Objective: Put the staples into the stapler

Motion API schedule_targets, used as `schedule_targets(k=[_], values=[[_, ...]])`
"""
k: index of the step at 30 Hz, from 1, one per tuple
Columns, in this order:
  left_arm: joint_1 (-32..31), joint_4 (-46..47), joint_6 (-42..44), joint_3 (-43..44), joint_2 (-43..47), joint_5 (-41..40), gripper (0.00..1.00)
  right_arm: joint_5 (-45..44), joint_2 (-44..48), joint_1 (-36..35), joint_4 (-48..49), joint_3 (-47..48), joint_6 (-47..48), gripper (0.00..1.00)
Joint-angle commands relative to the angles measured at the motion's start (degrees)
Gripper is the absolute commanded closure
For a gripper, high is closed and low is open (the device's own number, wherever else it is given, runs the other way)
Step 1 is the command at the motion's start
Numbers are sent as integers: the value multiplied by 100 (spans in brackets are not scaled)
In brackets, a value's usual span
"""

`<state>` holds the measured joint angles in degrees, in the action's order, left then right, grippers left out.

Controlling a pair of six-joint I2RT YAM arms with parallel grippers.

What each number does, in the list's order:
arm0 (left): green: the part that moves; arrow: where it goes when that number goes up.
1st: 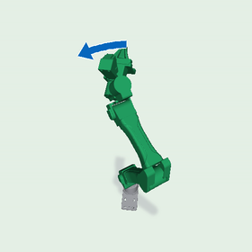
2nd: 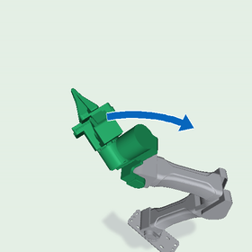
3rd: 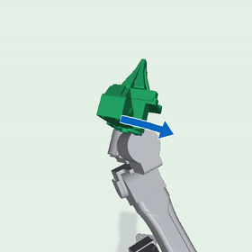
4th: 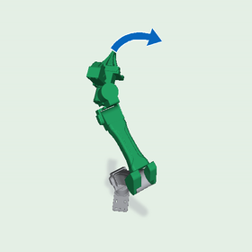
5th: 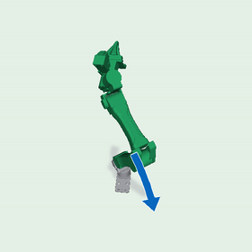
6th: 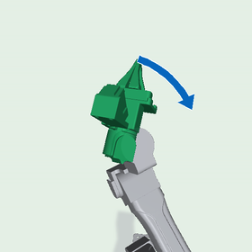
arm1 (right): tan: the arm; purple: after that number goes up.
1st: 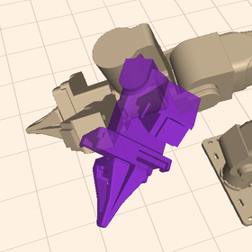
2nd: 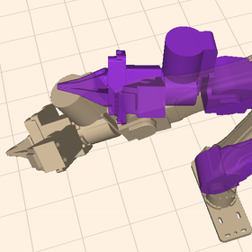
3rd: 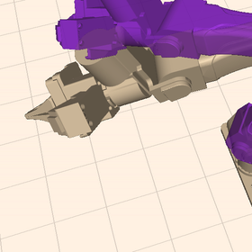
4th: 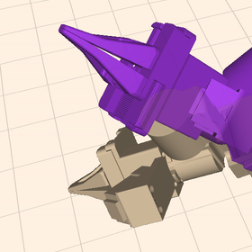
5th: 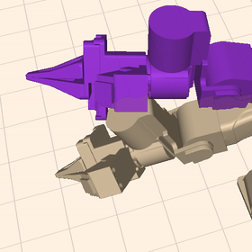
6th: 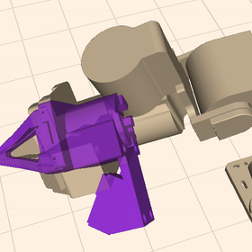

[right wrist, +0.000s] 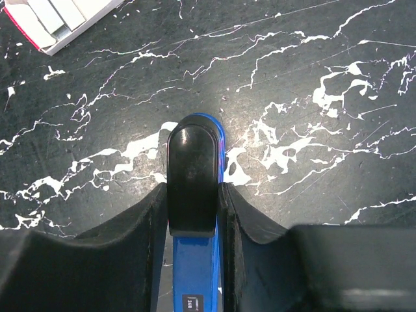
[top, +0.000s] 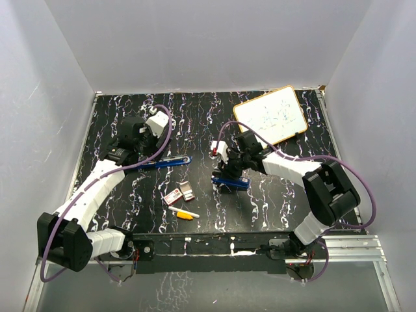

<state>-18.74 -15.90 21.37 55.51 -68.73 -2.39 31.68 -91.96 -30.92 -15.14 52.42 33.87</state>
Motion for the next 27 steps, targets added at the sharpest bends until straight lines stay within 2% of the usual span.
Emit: schedule_targets(k=[1, 5, 12, 14, 17, 21, 27], values=[[29, -63, 197, 57, 16, -535, 3, -378, -84, -72, 463, -244, -72, 80], [29, -80, 213, 92, 37, -560, 3, -702, -154, -78, 547, -360, -20, 85], [79, 33, 211, 53, 15, -1042, 3, -1764, -463, -62, 685, -65, -219, 85], [275, -79, 161, 145, -74, -1034, 3, -1947, -575, -38, 683, 115, -284, 85], [850, -359, 194, 287, -269, -556, 3, -2083, -703, 15, 636, 350, -338, 82], [1784, -834, 520, 357, -330, 553, 3, -1868, -700, 33, 475, 496, -394, 71], [2637, -1166, 1493, 133, -290, 1579, 3, -1268, -426, 38, 223, 566, -339, 44]])
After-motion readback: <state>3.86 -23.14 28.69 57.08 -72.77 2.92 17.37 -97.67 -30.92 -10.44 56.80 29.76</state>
